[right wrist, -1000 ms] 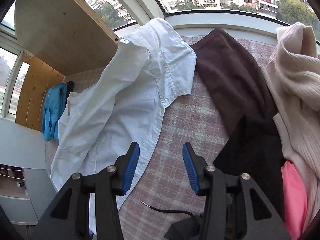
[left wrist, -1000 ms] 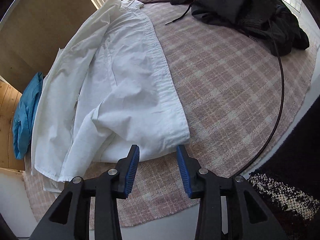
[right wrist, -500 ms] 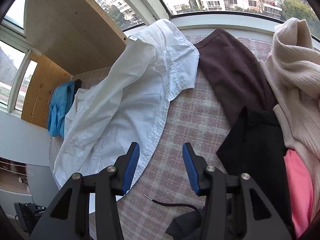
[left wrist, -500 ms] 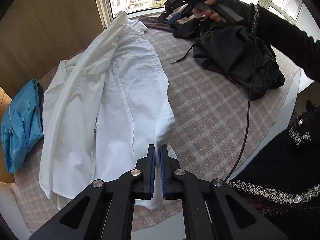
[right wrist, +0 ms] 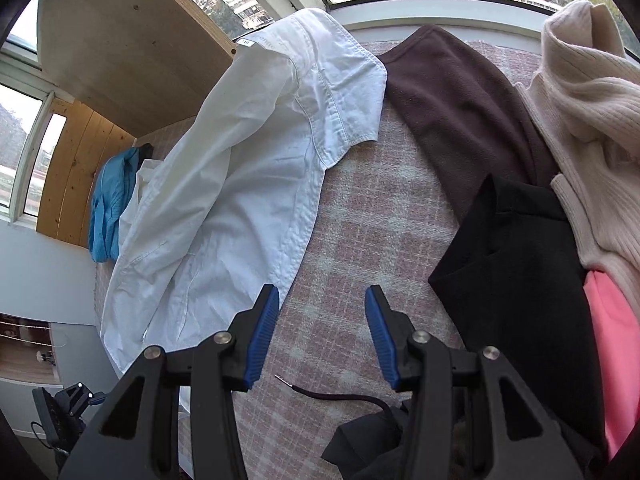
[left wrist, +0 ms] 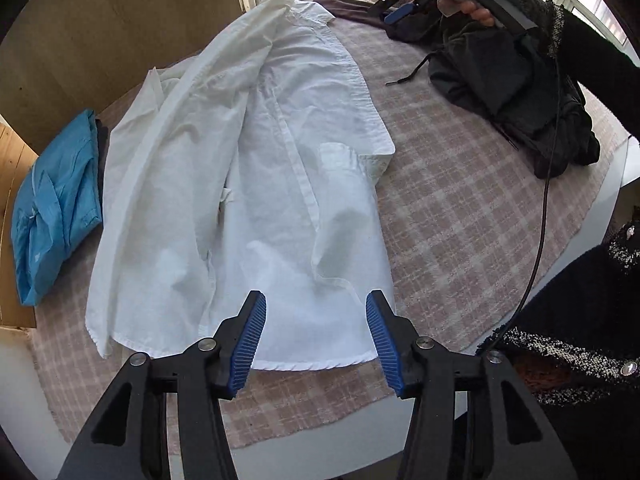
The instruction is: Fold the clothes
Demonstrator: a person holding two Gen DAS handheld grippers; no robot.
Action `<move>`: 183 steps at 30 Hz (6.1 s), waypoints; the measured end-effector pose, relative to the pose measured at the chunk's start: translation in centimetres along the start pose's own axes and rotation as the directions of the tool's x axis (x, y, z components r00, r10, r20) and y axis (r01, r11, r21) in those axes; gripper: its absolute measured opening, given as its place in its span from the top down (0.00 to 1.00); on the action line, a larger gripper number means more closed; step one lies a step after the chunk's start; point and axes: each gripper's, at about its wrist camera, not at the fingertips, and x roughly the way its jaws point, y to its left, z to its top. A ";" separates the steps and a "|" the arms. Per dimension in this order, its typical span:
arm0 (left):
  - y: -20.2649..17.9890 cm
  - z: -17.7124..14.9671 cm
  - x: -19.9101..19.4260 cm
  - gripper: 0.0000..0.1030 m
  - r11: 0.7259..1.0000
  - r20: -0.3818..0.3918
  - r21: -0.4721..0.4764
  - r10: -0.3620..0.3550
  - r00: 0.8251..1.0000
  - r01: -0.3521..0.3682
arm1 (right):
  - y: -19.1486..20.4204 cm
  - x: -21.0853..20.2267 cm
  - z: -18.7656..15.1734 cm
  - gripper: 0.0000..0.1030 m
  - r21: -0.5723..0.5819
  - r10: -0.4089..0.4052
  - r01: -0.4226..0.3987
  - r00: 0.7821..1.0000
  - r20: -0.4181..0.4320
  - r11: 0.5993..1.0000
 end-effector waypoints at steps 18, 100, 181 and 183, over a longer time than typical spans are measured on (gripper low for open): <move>-1.4 0.2 2.7 0.77 0.995 -0.031 -0.012 -0.096 0.995 0.095 | -0.5 3.2 2.5 0.57 0.063 -0.022 0.020 1.000 0.018 0.998; -5.8 -4.0 6.4 0.56 0.998 -0.038 -0.058 -0.031 0.999 0.029 | 3.6 7.7 8.0 0.61 -0.115 -0.167 0.179 0.980 0.110 0.977; -6.5 -3.5 3.2 0.94 0.954 -0.071 0.052 -0.291 0.954 0.295 | 5.9 6.4 17.0 0.95 -0.316 -0.211 0.253 0.964 0.161 0.914; -6.7 -3.5 4.0 0.94 0.950 -0.086 0.055 -0.303 0.949 0.309 | 3.6 5.7 15.7 0.95 -0.321 -0.243 0.279 0.959 0.149 0.905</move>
